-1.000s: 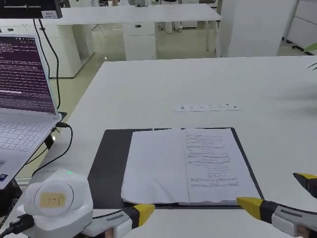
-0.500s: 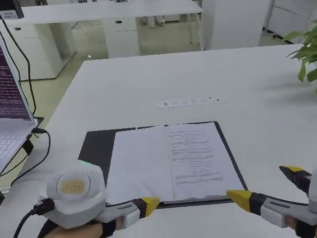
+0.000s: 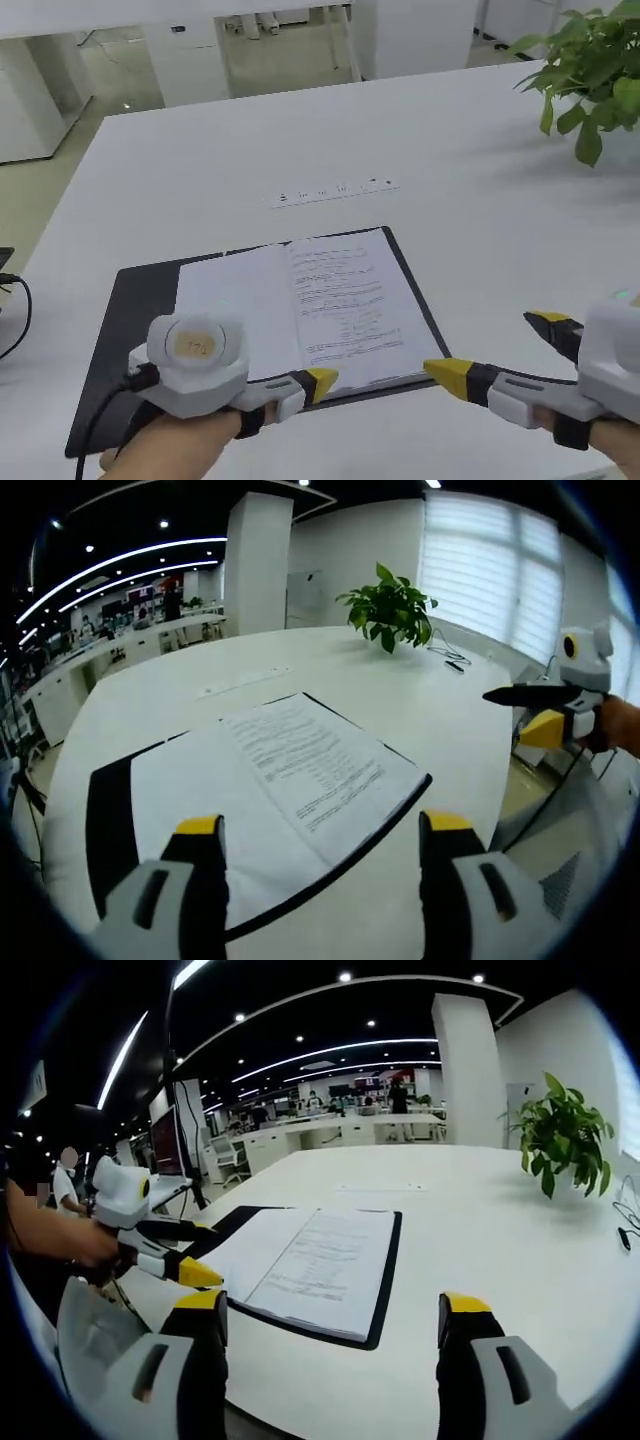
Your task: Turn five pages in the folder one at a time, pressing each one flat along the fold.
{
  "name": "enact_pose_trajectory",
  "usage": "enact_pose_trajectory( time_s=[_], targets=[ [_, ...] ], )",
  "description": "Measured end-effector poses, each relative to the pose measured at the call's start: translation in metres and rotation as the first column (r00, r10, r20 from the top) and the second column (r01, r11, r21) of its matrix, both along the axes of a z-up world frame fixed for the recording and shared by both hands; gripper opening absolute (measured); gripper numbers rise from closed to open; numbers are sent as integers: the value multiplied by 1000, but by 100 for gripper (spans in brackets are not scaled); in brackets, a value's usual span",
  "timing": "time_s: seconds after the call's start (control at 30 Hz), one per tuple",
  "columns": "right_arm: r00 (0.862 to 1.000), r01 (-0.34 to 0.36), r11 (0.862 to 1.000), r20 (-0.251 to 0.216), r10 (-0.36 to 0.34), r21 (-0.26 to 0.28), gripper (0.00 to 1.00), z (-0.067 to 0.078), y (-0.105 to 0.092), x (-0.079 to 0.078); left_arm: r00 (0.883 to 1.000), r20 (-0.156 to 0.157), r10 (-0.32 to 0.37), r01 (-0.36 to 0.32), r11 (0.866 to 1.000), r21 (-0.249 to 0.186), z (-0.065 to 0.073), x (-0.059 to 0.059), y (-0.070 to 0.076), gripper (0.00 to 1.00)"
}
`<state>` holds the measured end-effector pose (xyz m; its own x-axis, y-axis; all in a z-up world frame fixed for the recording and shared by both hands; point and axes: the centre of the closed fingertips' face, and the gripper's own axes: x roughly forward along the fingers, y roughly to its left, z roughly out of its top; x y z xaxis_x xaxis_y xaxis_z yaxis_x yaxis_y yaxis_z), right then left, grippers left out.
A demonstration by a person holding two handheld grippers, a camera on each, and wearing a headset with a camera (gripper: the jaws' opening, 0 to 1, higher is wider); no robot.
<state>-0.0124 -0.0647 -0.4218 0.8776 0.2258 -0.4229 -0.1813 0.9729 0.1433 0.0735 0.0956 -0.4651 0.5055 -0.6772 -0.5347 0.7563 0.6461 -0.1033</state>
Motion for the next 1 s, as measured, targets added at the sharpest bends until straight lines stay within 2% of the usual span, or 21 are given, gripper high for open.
enact_pose_trajectory(
  time_s=[0.2, 0.4, 0.67, 0.8, 0.9, 1.0],
  targets=[
    [1000, 6, 1000, -10, -6, 9, 85, -5, -6, 0, 998, 35, -57, 58, 998, -18, -7, 5, -37, 71],
    [1000, 3, 1000, -20, -3, 16, 84, -10, -9, 2, 995, 45, -94, 95, 995, -25, -19, 9, -69, 65],
    [999, -9, 1000, -31, 9, 27, 83, -16, -10, 10, 994, 41, -100, 101, 994, -36, -32, 15, -92, 60],
    [999, -16, 999, -37, 17, 34, 83, -19, -8, 14, 995, 38, -96, 96, 995, -24, -43, 19, -102, 58],
    [999, -20, 999, -41, 21, 41, 83, -21, -7, 17, 996, 23, -88, 88, 996, -17, -52, 18, -108, 56],
    [999, -19, 999, -47, 21, 52, 82, -24, -7, 20, 996, 26, -87, 88, 996, -11, -59, 17, -116, 55]
  ],
)
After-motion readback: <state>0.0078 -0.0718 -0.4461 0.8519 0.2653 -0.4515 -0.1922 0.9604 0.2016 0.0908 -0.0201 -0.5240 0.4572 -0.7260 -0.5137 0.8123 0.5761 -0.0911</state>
